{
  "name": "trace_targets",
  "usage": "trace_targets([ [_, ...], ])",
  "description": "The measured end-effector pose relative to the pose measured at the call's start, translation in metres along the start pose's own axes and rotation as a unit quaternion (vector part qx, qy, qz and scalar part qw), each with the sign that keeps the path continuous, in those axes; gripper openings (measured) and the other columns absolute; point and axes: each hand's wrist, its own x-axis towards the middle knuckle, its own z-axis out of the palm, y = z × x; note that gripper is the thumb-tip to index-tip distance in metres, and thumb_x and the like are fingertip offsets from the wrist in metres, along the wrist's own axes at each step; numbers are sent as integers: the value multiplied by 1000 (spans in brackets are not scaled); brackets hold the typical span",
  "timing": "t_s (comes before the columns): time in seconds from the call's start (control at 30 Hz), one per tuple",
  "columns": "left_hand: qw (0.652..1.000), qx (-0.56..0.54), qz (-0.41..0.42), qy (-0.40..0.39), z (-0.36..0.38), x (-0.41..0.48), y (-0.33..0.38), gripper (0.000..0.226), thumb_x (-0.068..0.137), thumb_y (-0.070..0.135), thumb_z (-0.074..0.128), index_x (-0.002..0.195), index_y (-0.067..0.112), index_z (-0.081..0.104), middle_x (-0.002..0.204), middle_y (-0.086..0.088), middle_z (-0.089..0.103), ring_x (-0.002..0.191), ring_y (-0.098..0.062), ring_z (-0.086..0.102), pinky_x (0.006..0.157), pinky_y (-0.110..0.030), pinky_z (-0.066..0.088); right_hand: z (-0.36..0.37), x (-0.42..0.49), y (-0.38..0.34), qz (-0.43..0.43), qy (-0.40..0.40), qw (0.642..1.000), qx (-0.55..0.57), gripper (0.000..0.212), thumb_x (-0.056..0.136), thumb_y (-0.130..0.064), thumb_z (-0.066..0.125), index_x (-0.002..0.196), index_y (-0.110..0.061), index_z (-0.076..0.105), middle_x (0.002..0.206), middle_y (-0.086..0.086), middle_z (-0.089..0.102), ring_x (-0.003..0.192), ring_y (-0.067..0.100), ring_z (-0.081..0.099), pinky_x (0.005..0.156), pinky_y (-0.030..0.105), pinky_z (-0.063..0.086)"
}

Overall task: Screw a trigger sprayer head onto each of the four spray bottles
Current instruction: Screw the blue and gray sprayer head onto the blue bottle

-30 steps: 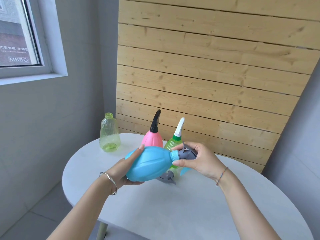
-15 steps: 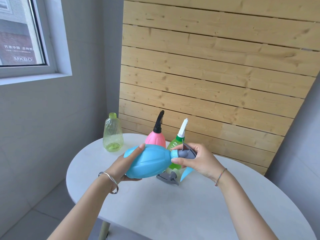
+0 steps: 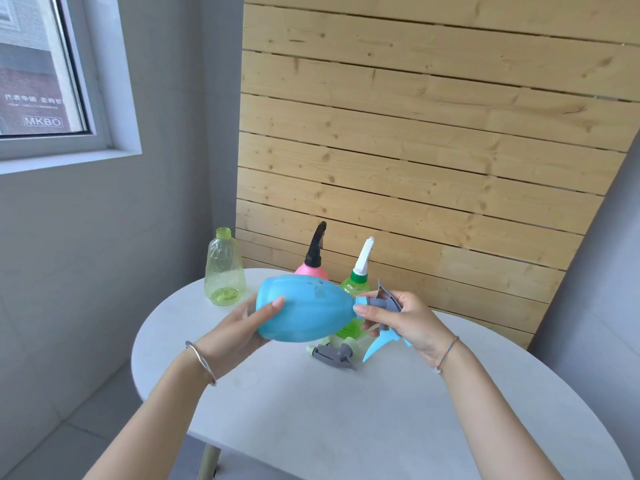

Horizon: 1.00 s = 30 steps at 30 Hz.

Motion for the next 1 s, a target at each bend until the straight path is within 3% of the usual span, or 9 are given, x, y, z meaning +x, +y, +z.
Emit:
trace_targets([
  [0.13, 993, 57, -94, 34, 5, -1, -4, 73, 59, 83, 40, 114, 39, 59, 112, -4, 73, 97, -25, 71, 71, -39, 60, 5, -1, 0, 11, -9, 1000, -20, 24, 72, -17, 77, 95, -10, 72, 76, -4, 71, 64, 6, 62, 56, 19, 50],
  [0.23, 998, 28, -15, 51, 2, 3, -5, 81, 61, 70, 62, 133, 37, 43, 131, -1, 59, 107, -18, 66, 78, -32, 59, 3, -1, 1, 18, 2, 1000, -4, 17, 73, -15, 77, 89, -14, 73, 71, -7, 71, 57, 1, 60, 54, 17, 50],
  [0.3, 1000, -19, 6, 24, -1, 3, -2, 84, 57, 63, 76, 128, 24, 52, 124, 0, 66, 108, -13, 66, 79, -24, 57, 3, 0, 2, 17, -4, 1000, 3, 15, 73, -16, 76, 88, -14, 73, 68, -8, 70, 55, 1, 59, 54, 16, 49],
  [0.47, 992, 76, -99, 19, 3, -2, -5, 72, 62, 78, 41, 118, 34, 55, 110, -6, 73, 95, -24, 72, 72, -39, 60, 5, 2, 3, 13, -3, 1000, -17, 27, 70, -19, 78, 95, -10, 72, 76, -6, 71, 61, 4, 60, 57, 18, 50],
  [0.63, 999, -30, 21, 6, -1, 0, 1, 85, 61, 53, 80, 135, 33, 44, 127, 4, 64, 112, -13, 63, 84, -27, 56, -1, 1, 3, 9, -5, 1000, 9, 38, 58, -31, 80, 91, -14, 73, 77, -4, 70, 68, 11, 59, 61, 22, 50],
  [0.73, 999, -14, -45, 5, 7, -3, 3, 69, 63, 79, 49, 113, 33, 64, 110, 2, 74, 101, -15, 69, 72, -30, 59, 3, 2, 4, 4, -20, 1000, 3, 45, 54, -33, 82, 93, -12, 72, 75, -6, 69, 64, 8, 59, 57, 18, 49],
  [0.8, 995, 77, -68, 18, 7, -3, -1, 73, 62, 81, 38, 119, 39, 56, 114, -1, 71, 99, -20, 70, 70, -36, 60, 4, 2, 5, 0, -16, 1000, 3, 26, 64, -23, 81, 87, -15, 72, 70, -7, 69, 60, 7, 59, 54, 17, 48],
  [0.9, 997, 64, 11, 31, 2, 0, -5, 83, 66, 68, 62, 139, 40, 33, 137, 3, 52, 114, -17, 61, 85, -35, 56, 0, 2, 7, 7, -3, 1000, 13, 8, 71, -18, 77, 77, -21, 73, 67, -8, 71, 60, 8, 62, 55, 17, 50],
  [1.0, 999, -18, 18, -25, 1, 0, -1, 71, 67, 62, 69, 128, 28, 55, 130, 0, 63, 118, -16, 60, 87, -27, 54, 0, 1, 5, 9, -6, 1000, 17, 17, 64, -28, 80, 78, -21, 73, 71, -7, 72, 65, 10, 62, 58, 19, 50],
])
